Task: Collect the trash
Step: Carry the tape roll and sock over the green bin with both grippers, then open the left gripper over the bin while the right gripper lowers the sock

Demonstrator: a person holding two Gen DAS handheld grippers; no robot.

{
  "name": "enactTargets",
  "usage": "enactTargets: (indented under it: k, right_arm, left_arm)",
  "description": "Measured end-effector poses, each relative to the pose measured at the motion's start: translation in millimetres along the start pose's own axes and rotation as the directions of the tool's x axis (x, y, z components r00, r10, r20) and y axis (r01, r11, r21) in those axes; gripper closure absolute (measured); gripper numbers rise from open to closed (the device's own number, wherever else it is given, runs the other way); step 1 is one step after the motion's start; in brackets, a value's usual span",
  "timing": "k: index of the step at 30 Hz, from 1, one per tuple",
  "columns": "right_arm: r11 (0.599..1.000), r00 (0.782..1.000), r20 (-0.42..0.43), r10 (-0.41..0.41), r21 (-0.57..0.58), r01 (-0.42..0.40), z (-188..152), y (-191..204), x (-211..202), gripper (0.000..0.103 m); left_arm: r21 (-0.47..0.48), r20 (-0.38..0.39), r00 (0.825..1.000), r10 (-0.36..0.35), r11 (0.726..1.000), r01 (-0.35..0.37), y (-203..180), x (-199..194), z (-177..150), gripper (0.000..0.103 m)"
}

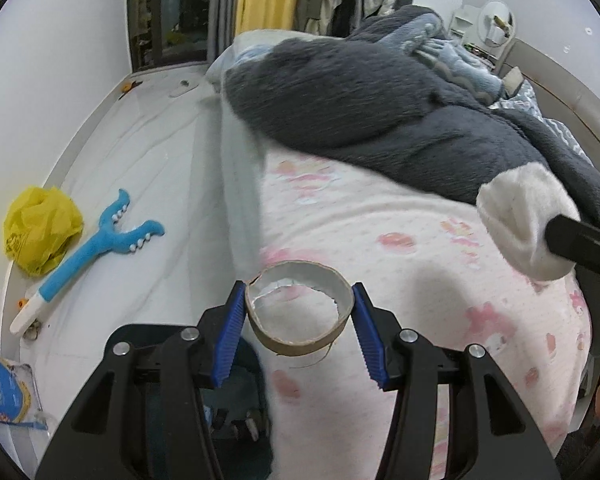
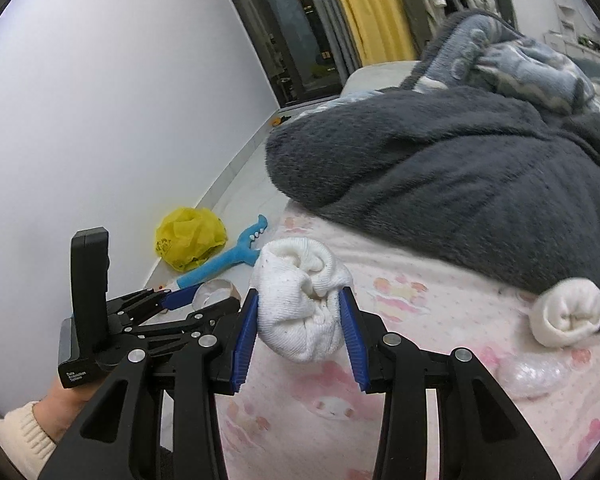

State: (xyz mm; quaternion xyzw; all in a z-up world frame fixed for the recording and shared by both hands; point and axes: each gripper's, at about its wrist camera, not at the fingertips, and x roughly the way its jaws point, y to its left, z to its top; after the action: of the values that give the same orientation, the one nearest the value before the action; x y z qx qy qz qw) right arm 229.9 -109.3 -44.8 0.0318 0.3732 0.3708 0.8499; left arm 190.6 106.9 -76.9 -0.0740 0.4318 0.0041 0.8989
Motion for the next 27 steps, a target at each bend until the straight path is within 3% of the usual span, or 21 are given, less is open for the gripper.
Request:
enactTargets:
  k: [13,27]
  right_arm:
    - [0.993,0.998,-0.056,-0.017,-0.118,0.011,6,60,47,0.062]
    - [0.982,0.990,-0.144,-0.002,-0.187,-0.026,-6,111,94,0.062]
  left_arm:
    - [-0.095,-0.142,0.989,0.030,0.995,-0.044,63,10,-22,0.048]
    - [-0.149,-0.304,0.952,0.034,0.985,-0.083,111,31,-59,0.047]
